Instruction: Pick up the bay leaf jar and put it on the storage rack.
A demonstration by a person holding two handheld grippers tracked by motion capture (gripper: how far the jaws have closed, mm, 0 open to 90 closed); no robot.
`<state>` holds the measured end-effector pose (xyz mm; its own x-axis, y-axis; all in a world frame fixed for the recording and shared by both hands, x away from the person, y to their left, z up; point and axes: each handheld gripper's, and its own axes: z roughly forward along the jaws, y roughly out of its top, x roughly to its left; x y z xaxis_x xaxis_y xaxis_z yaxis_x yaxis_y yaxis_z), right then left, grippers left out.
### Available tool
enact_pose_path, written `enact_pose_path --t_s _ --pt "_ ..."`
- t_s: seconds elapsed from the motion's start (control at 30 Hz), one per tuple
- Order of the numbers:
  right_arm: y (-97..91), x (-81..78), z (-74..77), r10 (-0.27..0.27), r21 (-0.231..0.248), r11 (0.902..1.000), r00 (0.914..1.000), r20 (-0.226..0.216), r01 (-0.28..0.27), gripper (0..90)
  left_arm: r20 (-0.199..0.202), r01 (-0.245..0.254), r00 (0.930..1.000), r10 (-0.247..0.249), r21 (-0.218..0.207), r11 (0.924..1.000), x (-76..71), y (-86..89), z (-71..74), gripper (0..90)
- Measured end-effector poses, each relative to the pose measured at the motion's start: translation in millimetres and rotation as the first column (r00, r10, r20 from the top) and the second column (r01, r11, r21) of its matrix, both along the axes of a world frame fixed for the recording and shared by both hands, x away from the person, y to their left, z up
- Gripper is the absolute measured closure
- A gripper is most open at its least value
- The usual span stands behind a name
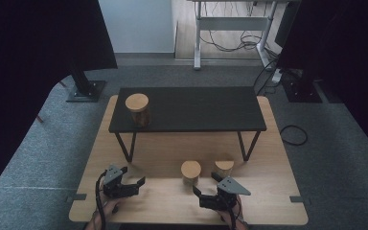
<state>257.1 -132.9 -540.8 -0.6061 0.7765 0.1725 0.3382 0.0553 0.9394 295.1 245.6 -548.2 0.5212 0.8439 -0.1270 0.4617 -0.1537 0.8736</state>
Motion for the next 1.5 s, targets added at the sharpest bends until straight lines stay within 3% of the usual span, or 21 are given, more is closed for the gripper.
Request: enact_pose_path --t_s 0.63,1.17,1.5 --pt "19.3 12.4 -3.4 0.01 -0.058 0.9983 0.9999 0.002 -0.01 8.2 -0.004 0.008 1.0 -0.008 0.003 1.0 0.6 -0.4 -0.1 6.8" --pt "37.6 24.1 -7.3 -0.019 -0.102 0.9947 0.9998 -0.005 0.018 9.1 0.0 0.024 0.9997 -0.024 0.018 0.9995 0.2 -2.2 0.1 6.8" --pt "44.2 31.6 -7.6 -0.056 -0.117 0.9916 0.9984 -0.008 0.055 10.5 -0.013 0.025 0.9996 -0.025 -0.018 0.9995 1.8 1.6 -0.3 6.8"
